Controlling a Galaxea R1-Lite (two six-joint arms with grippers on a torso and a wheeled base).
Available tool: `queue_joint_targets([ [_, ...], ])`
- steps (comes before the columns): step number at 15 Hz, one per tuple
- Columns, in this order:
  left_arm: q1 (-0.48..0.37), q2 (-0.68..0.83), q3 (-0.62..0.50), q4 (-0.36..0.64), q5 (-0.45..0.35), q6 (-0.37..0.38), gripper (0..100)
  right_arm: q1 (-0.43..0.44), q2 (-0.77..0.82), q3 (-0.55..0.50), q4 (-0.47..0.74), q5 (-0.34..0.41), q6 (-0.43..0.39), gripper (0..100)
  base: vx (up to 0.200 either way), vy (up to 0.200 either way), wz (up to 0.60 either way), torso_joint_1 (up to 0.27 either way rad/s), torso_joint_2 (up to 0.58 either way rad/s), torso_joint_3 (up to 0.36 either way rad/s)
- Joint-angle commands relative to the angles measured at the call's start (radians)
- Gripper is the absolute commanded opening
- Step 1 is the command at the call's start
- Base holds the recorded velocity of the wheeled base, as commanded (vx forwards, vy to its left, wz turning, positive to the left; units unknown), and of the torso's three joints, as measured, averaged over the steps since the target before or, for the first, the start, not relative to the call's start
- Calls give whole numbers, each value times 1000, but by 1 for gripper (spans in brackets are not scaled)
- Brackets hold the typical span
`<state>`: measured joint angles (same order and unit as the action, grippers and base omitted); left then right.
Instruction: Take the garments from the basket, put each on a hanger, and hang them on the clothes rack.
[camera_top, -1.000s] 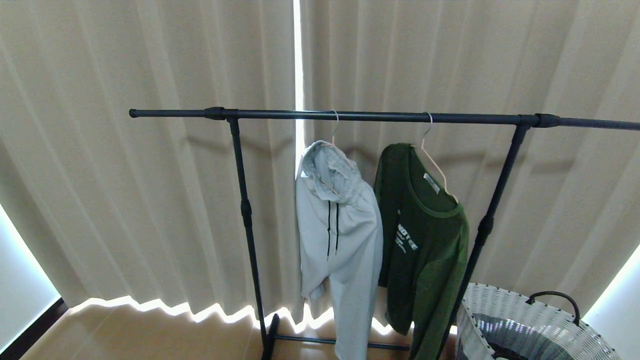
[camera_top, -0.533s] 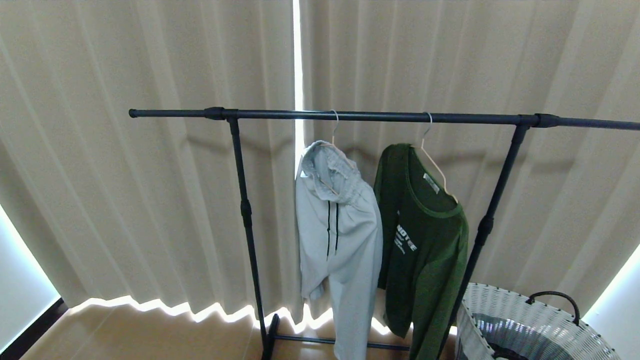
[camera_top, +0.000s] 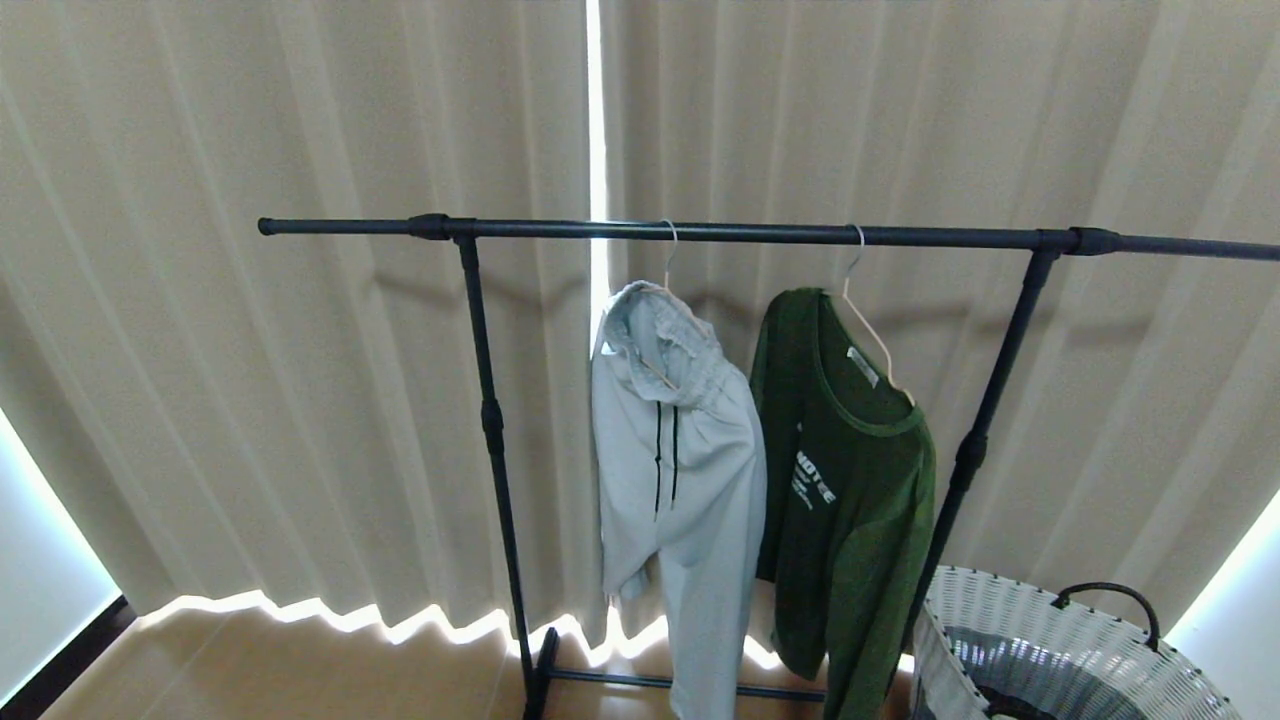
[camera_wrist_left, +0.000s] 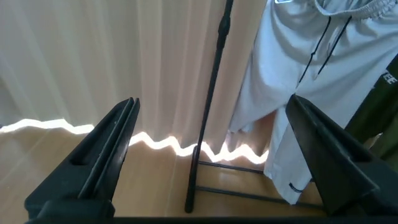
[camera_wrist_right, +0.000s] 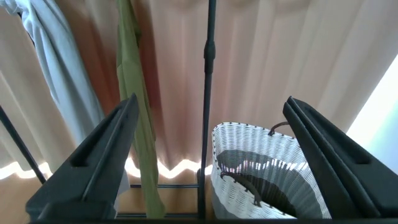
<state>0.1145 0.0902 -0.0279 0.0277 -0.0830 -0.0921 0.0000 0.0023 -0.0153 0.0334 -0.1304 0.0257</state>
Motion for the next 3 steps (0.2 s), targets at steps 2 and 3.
queue_joint_targets([
  [2, 1, 3, 0, -2, 0, 3, 100, 0, 1, 0, 0, 0, -1, 100, 0, 0, 0, 0, 0, 0],
  [3, -1, 3, 0, 0, 0, 2, 100, 0, 1, 0, 0, 0, -1, 100, 0, 0, 0, 0, 0, 0],
])
